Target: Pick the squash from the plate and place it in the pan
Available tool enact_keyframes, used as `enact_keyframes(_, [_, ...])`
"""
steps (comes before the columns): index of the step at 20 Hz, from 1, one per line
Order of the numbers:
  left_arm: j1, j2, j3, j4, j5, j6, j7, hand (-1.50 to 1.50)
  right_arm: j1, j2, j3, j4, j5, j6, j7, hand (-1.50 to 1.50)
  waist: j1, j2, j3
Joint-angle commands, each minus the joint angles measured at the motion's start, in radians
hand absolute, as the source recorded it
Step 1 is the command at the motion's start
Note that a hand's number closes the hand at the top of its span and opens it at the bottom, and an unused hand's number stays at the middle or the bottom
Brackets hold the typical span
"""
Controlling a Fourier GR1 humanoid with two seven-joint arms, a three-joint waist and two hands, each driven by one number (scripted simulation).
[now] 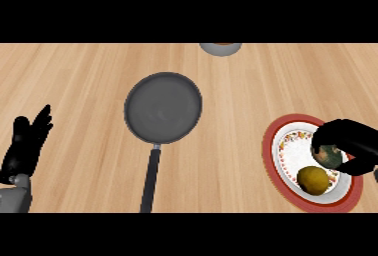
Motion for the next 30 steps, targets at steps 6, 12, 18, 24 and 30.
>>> enact_keyframes(6, [-0.040, -0.011, 0.007, 0.035, -0.030, -0.004, 0.005, 0.00, -0.108, 0.127, 0.012, 0.017, 0.104, 0.091, 0.302, 1.50, 0.001, 0.001, -0.001])
enact_keyframes(12, [-0.041, 0.002, 0.031, 0.015, -0.007, -0.022, 0.033, 0.00, -0.156, 0.274, -0.017, 0.055, 0.143, 0.166, 0.645, 1.50, 0.002, 0.000, 0.000])
enact_keyframes(18, [-0.041, 0.009, 0.042, -0.024, -0.003, -0.020, 0.053, 0.00, -0.193, 0.279, -0.153, -0.133, -0.024, 0.039, 0.510, 1.50, -0.018, -0.007, 0.001])
enact_keyframes(24, [0.026, -0.004, 0.035, -0.035, -0.013, -0.040, 0.002, 0.00, -0.242, 0.354, -0.162, -0.241, -0.122, 0.118, 0.526, 1.50, 0.000, -0.002, 0.000])
enact_keyframes(30, [-0.062, 0.002, 0.075, 0.121, -0.013, -0.049, -0.068, 0.00, -0.273, 0.491, -0.090, -0.356, -0.123, 0.196, 0.725, 1.50, -0.006, 0.000, -0.001])
